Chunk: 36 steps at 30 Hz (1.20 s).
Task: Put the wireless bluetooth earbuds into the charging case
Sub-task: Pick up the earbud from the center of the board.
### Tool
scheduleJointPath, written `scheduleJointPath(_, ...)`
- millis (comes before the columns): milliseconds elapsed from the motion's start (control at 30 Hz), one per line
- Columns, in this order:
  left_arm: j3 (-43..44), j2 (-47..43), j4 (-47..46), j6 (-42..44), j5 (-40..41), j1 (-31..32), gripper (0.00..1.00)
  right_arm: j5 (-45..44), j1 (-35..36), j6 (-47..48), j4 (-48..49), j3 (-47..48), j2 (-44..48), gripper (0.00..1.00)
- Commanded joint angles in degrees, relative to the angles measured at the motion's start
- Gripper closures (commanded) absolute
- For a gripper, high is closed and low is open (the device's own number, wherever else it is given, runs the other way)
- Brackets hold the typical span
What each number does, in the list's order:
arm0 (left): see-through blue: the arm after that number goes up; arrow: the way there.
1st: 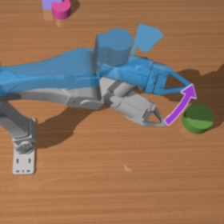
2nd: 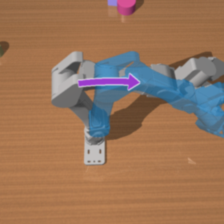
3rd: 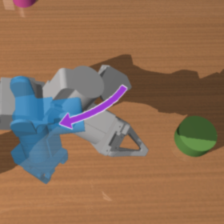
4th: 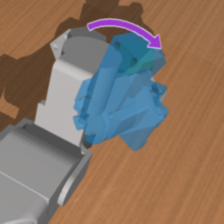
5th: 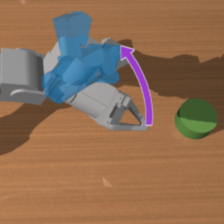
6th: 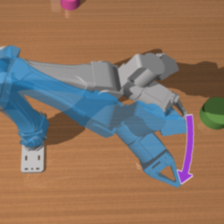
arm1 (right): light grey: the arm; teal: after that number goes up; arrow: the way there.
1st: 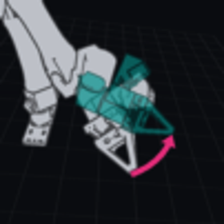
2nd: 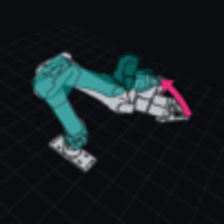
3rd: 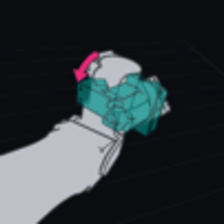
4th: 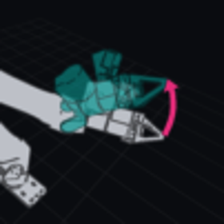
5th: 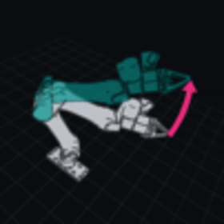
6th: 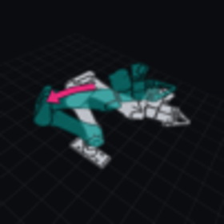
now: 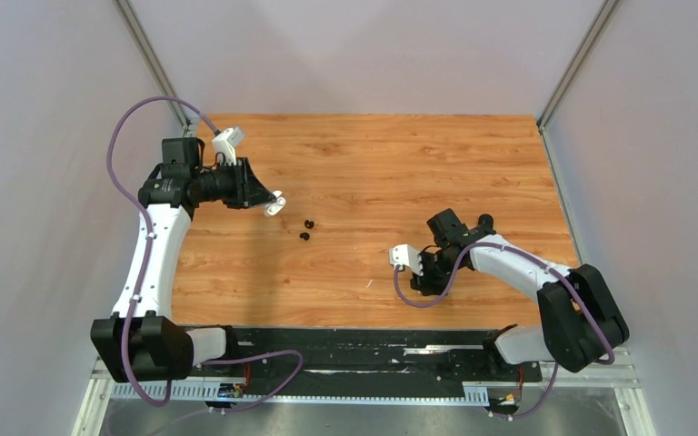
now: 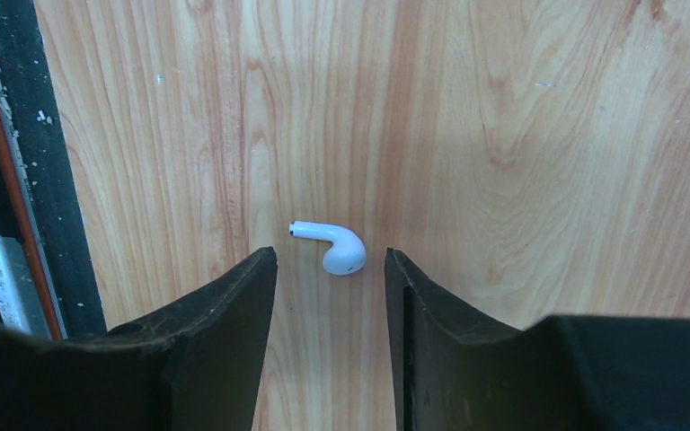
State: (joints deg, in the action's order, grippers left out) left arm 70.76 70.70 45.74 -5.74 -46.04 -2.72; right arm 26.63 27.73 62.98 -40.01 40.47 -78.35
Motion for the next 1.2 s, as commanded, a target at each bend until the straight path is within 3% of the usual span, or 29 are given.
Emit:
scheduleJointPath(0, -0.1, -1.1, -1.8, -0.6, -1.3, 0.2, 1.0, 1.0, 0.1, -2.2, 1.0, 1.0, -0.6, 0.54)
scheduleJointPath(567, -0.4, -0.9, -2.2, -0.8, -1.3, 0.1, 1.0, -0.4, -1.2, 0.6, 1.3, 3.0, -5.2, 0.67)
scheduleJointPath(800, -0.4, -0.4, -2.9, -1.6, -1.7, 0.1, 1.0, 0.1, -1.3, 1.4, 1.3, 1.7, -4.3, 0.78)
scheduleJointPath(1167, -0.9, 0.4, -3.7, -2.4, -2.4, 0.2, 1.0, 0.0, -1.2, 2.5, 3.1, -0.4, -5.1, 0.79)
